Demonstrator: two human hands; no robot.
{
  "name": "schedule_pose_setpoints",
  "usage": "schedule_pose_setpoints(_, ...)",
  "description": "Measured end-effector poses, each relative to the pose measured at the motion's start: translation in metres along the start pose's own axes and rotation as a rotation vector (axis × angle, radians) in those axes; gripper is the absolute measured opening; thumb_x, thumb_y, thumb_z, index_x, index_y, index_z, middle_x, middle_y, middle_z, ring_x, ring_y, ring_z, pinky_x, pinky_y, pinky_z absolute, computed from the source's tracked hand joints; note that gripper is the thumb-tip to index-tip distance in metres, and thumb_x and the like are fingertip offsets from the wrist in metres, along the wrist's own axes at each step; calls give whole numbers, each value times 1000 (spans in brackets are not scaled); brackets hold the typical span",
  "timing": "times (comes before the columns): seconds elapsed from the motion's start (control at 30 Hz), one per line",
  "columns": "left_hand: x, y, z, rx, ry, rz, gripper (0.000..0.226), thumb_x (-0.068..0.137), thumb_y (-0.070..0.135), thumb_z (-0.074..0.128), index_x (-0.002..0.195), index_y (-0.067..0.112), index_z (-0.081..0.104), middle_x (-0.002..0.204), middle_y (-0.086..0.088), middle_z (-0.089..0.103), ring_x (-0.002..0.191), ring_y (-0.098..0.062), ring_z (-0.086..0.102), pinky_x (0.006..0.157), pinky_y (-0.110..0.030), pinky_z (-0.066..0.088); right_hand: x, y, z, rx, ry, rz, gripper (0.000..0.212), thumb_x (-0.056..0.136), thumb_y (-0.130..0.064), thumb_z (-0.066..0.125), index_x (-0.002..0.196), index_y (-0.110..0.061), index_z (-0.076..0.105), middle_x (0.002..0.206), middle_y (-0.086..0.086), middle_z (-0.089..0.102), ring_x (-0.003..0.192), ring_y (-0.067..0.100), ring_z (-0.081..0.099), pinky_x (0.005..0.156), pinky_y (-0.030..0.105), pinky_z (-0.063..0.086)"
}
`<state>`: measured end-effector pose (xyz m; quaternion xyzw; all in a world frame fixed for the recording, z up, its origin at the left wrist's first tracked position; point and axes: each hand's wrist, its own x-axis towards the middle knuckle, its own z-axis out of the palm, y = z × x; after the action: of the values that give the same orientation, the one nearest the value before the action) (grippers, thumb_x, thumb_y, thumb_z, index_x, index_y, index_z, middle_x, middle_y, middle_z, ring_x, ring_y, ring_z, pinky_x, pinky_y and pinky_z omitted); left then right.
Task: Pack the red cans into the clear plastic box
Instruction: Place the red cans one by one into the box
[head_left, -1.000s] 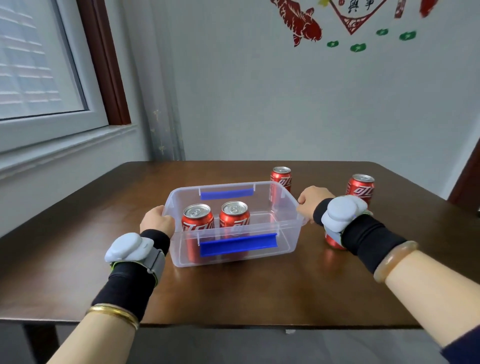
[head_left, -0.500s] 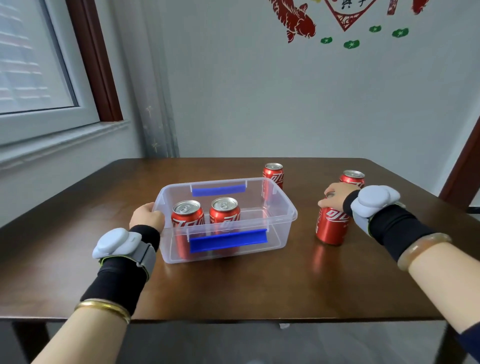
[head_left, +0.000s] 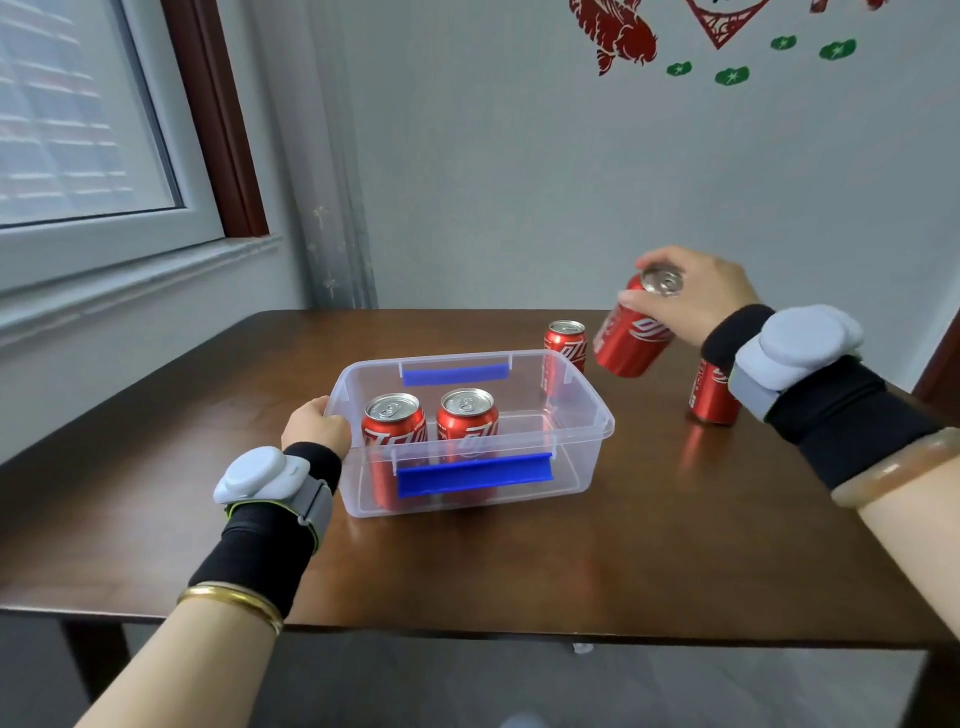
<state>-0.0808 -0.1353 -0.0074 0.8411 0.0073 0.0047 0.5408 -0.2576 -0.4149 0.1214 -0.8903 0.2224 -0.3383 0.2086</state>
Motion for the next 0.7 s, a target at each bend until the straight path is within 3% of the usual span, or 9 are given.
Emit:
schedule_pose_setpoints(0.17,1,-1,-1,18,-1,14,41,77,-1,38,100,16,66,93,-12,65,102,-39,63,94,-45,51,-6,-26,43,49,-282,-72,40,74,-38,74,111,-23,66,119,1,66,111,21,60,89,25,44)
schedule_pose_setpoints(0.3,0,-1,-1,17,-3,18,41,78,-2,38,107,10,65,93,-11,63,103,-39,62,94,-45,50,-19,-24,83,4,-454,-89,48,74,-43,73,117,-21,64,124,-1,63,115,19,58,87,23,42)
schedule_pose_setpoints(0.57,-1,-2,0,18,5,26,40,80,-1,38,109,9,64,93,-9,61,104,-38,62,97,-44,49,-26,-19,103,-121,-593,-137,54,77,-47,68,123,-19,60,132,-1,58,122,18,52,91,24,38)
schedule_pose_setpoints(0.7,-3,-1,-1,12,-5,28,33,79,-1,38,88,17,63,94,-11,62,103,-39,62,97,-48,50,-27,-20,108,-144,-606,-150,58,77,-51,67,126,-20,58,133,0,58,122,19,52,94,28,41)
